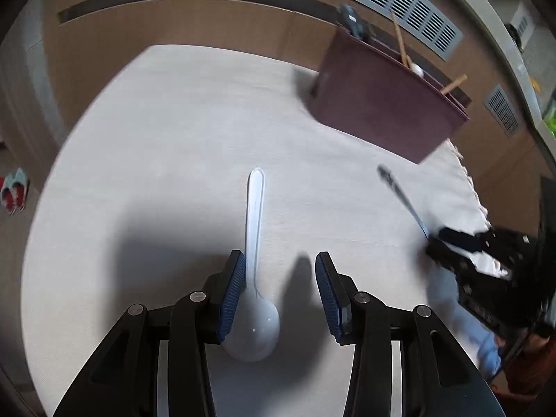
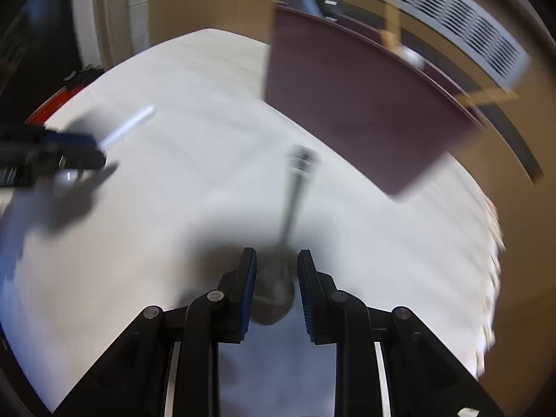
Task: Organize utensils
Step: 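Grasp the dark smiley-face spoon by its handle with the right tool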
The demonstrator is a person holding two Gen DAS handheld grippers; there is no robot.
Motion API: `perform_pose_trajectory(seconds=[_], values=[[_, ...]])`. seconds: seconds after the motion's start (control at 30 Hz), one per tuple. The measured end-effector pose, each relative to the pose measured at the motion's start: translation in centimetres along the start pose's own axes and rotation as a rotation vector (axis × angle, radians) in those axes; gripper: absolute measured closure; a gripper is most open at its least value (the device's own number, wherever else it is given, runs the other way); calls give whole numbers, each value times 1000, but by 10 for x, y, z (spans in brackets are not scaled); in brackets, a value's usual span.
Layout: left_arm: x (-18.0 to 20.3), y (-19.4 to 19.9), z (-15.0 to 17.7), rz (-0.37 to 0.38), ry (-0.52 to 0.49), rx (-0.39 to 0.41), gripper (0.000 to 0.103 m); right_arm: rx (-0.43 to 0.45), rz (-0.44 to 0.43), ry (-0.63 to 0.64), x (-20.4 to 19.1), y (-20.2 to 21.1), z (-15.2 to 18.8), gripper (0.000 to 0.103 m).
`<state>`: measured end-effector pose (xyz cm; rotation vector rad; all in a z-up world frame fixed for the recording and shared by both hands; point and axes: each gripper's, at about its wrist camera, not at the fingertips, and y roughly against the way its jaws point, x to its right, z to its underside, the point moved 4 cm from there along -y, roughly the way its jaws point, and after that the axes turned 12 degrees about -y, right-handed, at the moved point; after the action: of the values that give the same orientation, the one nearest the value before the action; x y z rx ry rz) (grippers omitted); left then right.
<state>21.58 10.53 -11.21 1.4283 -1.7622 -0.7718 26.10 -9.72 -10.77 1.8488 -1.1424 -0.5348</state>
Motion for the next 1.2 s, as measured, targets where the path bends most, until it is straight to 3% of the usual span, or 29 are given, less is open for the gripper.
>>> perform_pose_trajectory(seconds=[0.27,0.53,0.63,0.7,0.8,0.9,1.0,1.03,1.2], values=[[49,-19,-19,75,-74,-25,59,16,13,-138,49,25,56,79],[68,-25,-28,118,-108,-14,60,49,-41,-338,63,26,65,74],[66,-14,-31,115,-144,71,59,25,-37,-287,55,23,57,74],[62,-4,-32,71,-187,110,59,45,-44,-239,49,30,54,86],[54,6,-28,32,-241,75,59,127,-95,-248,56,52,55,88],[44,14,-17,38,-228,56,59,63,-156,-234,61,54,70,86],[41,18,-5,49,-229,44,60,-12,-144,-193,57,45,92,86],[41,18,-1,53,-232,40,60,30,-129,-175,55,49,96,85],[41,16,11,85,-215,2,60,48,-110,-152,49,41,85,83]])
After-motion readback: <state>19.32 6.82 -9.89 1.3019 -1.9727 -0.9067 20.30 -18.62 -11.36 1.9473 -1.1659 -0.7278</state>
